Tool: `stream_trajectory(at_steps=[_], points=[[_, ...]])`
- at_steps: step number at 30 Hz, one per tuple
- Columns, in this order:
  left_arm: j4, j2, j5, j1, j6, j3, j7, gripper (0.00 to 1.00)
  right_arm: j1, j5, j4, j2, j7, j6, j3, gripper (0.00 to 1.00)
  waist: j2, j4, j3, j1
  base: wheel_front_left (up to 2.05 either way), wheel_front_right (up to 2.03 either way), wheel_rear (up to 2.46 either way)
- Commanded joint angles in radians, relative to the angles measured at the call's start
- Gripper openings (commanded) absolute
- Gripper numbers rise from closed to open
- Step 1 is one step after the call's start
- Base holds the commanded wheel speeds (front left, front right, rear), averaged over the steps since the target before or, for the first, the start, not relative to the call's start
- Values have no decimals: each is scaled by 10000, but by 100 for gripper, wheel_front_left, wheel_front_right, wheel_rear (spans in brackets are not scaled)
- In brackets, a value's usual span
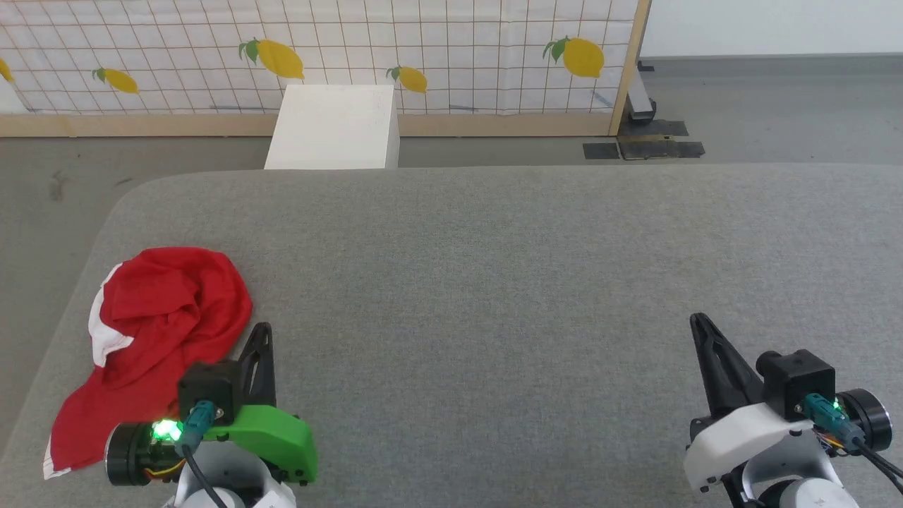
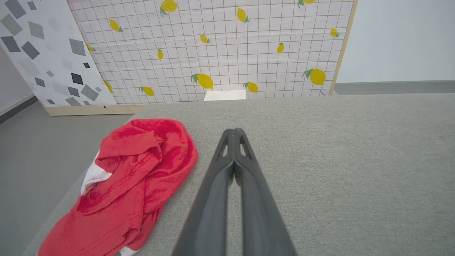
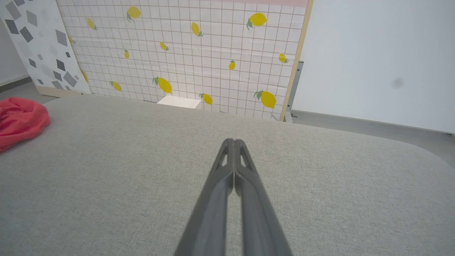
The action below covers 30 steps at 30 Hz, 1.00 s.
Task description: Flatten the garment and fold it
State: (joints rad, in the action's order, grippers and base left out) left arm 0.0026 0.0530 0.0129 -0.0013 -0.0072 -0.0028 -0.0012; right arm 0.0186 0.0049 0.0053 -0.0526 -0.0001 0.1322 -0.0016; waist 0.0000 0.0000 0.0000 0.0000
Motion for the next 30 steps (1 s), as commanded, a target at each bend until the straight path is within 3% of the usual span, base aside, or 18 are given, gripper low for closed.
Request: stream_trajectory(at_steps=[1, 30], points=[[-26, -28, -129, 13, 72, 28, 12, 0, -186, -49, -53, 24, 1, -15, 16, 0, 0, 0, 0, 0, 0, 0, 0], [-26, -28, -129, 13, 72, 28, 12, 0, -186, -49, -53, 24, 1, -15, 16, 0, 0, 0, 0, 0, 0, 0, 0]])
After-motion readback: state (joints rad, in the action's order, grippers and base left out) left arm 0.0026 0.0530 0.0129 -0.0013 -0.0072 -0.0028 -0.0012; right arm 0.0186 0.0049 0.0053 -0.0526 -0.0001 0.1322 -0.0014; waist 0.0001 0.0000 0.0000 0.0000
